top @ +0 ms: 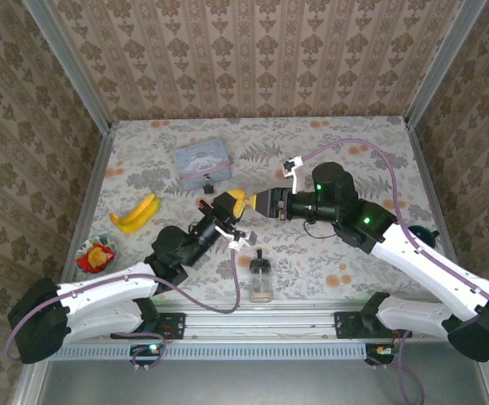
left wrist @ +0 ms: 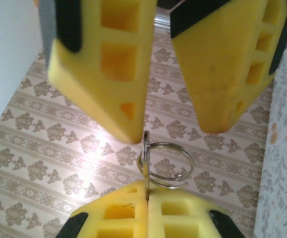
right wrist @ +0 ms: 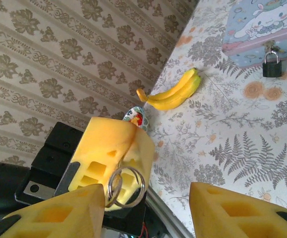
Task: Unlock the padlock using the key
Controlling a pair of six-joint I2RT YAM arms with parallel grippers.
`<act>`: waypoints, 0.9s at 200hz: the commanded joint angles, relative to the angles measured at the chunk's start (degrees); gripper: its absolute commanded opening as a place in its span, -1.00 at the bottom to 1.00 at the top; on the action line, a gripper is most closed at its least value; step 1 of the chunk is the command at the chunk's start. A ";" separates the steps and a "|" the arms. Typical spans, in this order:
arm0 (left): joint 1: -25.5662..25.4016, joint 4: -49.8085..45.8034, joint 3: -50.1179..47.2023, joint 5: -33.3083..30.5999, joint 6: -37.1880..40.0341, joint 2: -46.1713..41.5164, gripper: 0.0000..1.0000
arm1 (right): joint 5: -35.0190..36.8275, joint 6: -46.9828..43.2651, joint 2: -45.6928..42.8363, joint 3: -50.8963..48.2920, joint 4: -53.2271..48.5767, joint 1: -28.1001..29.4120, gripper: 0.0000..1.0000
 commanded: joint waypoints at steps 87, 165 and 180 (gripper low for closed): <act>-0.05 2.81 0.69 -2.76 -0.95 -0.43 -1.00 | -5.86 -1.80 2.21 1.40 6.22 0.01 -0.23; 0.45 1.17 1.04 -1.97 -1.97 -0.52 -1.00 | -4.82 -3.69 3.87 3.61 3.81 0.43 -0.43; 0.51 0.98 1.09 -2.11 -2.19 -0.48 -1.00 | -5.37 -3.26 4.28 3.72 4.43 0.60 -0.44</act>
